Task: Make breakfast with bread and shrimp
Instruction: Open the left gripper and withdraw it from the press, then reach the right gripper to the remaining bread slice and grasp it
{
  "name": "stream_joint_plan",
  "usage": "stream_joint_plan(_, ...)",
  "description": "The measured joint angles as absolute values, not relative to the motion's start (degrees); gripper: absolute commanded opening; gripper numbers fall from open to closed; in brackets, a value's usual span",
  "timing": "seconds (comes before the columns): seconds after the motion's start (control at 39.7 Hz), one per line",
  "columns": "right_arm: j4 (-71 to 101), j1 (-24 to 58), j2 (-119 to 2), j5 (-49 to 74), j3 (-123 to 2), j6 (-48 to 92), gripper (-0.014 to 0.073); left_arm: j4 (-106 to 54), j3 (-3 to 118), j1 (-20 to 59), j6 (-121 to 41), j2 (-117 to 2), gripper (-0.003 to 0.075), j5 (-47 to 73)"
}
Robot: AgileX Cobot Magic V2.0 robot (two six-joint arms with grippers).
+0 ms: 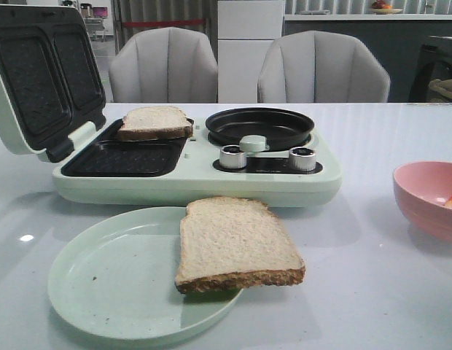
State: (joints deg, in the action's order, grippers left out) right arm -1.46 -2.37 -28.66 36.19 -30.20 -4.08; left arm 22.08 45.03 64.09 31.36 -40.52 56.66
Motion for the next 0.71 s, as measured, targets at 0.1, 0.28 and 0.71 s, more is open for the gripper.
stream_joint_plan(0.1, -0.98, -2.37, -28.66, 35.7, -30.2, -4.08, 0.0549, 22.3, 44.93, 64.09, 31.36, -40.38, 0.0476, 56.53)
stream_joint_plan(0.28, 5.42, -2.37, -30.83, 37.21, -30.2, -3.51, 0.0549, 22.52, 44.93, 64.09, 31.36, -40.28, 0.0476, 56.53)
stream_joint_plan(0.71, 39.05, 3.61, -51.29, 48.58, -30.2, 16.51, 0.0549, 22.62, 44.93, 64.09, 31.68, -40.28, 0.0476, 53.3)
